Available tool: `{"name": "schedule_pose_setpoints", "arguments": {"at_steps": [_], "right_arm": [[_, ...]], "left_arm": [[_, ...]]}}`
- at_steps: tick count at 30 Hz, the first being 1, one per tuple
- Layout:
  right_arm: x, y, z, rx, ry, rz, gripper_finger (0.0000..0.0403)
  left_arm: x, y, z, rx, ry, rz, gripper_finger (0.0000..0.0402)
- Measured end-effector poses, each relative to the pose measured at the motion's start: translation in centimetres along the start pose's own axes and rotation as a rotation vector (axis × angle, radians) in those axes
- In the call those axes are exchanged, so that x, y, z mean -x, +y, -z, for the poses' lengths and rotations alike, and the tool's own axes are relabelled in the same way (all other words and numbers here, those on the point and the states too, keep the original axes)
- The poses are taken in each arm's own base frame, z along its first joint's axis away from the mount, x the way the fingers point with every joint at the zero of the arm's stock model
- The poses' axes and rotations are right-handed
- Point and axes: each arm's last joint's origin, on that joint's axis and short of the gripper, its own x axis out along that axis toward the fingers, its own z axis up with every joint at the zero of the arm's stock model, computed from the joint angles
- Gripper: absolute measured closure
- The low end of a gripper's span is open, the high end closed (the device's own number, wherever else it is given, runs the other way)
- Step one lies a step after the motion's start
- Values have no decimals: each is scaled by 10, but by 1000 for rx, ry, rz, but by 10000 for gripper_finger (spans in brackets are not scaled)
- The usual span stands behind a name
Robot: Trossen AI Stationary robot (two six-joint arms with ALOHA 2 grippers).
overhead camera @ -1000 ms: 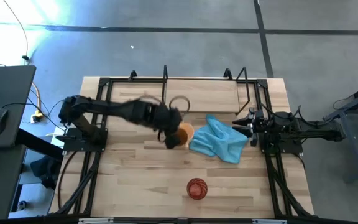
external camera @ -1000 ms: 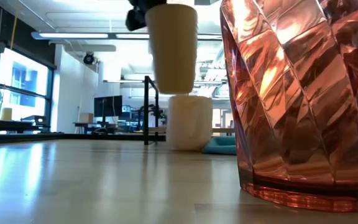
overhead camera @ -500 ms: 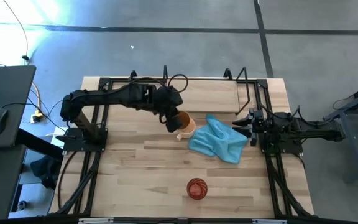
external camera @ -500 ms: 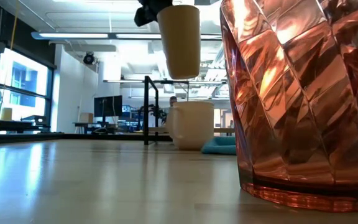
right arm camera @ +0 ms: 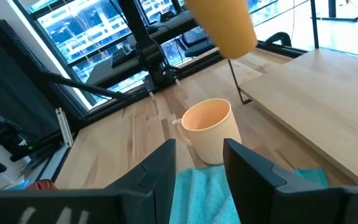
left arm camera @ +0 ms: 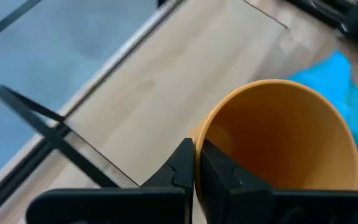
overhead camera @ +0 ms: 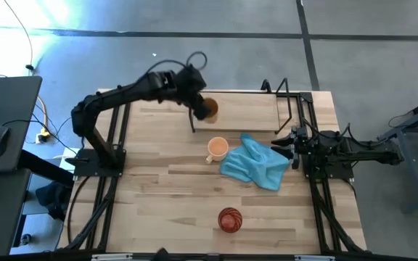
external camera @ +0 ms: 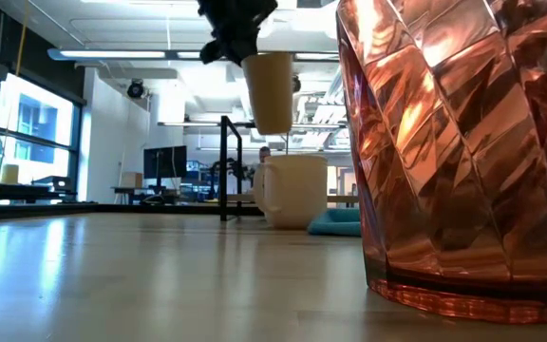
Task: Stack small to large cups/mugs on shelf
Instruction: Put the yellow cup on the shelf
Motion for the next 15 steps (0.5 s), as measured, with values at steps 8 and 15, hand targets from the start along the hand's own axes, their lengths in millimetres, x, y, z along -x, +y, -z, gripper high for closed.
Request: {"name": "schedule_pose_setpoints", "arguments": {"at_steps": [8,15], "right_arm": [[0,-1,0,-8,-8,19,277],[0,-1,-1,-5,-22,49,277]], "left_arm": [[-3,31,-13,103,-52,36,401],[-6,34,-19,78,-100,46,401]]}}
